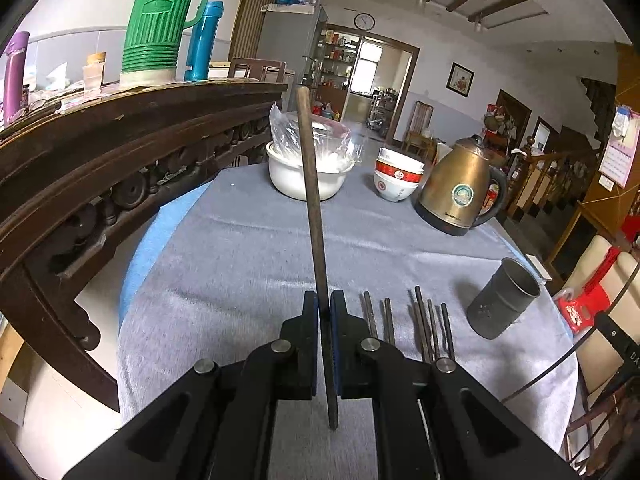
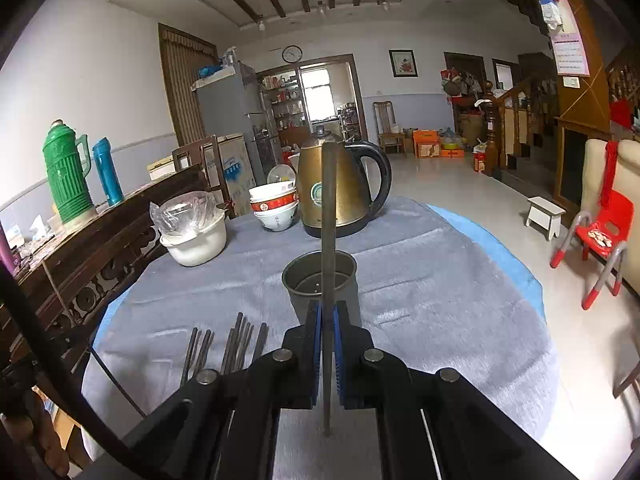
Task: Organize utensils
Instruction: 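Lift both held chopsticks upright and carry them above the grey metal cup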
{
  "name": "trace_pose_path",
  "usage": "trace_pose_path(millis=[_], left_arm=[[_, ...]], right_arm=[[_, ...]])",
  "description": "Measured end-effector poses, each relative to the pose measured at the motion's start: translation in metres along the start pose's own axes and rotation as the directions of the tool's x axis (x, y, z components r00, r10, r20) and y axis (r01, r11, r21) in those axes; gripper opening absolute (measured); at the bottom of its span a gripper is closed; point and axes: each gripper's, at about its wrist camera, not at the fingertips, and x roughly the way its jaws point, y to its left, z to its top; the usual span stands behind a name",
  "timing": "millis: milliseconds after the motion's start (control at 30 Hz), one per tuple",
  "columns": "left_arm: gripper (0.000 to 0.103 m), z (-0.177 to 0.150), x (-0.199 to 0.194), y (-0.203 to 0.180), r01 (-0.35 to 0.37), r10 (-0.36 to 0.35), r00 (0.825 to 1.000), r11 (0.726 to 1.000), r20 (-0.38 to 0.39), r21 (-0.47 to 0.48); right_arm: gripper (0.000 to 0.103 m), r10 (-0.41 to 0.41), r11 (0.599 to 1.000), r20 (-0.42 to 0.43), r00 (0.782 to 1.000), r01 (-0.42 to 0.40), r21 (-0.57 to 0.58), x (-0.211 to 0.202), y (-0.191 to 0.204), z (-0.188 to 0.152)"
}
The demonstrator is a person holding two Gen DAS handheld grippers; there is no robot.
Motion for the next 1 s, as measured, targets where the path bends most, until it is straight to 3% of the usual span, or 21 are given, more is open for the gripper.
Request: trace_pose_path(millis=[400,600,767,1000], left_arm=[[0.005,0.008,-0.009,0.005,0.051,-0.051,0.999,0.998,-0.001,-0.043],[0.005,0.031,-0.021,0.001,0.137,-0.135,0.991,0.985,0.027,-0.107],[0.005,0.058,-0.026,-0.016,0.255,-0.251,0.967,0.954,0.049,-0.155],[0.005,0.094,-0.011,-0.062,0.393,-0.386,0.919,0.9,0.075,-0.187]], right_arm=[[0.006,0.013,0.999,0.008,1.0,-0.013,0.046,-0.006,-0.009,0.004],[0.006,0.035,0.995,0.064,0.997,-0.041,0.096,-0.026,-0.02,0.023],[0.006,0.063,0.986,0.11,0.992,-0.079,0.149,-0.042,-0.032,0.041],[0.006,0.073,0.973,0.182,0.981,-0.11,0.202,-0.048,-0.044,0.072]])
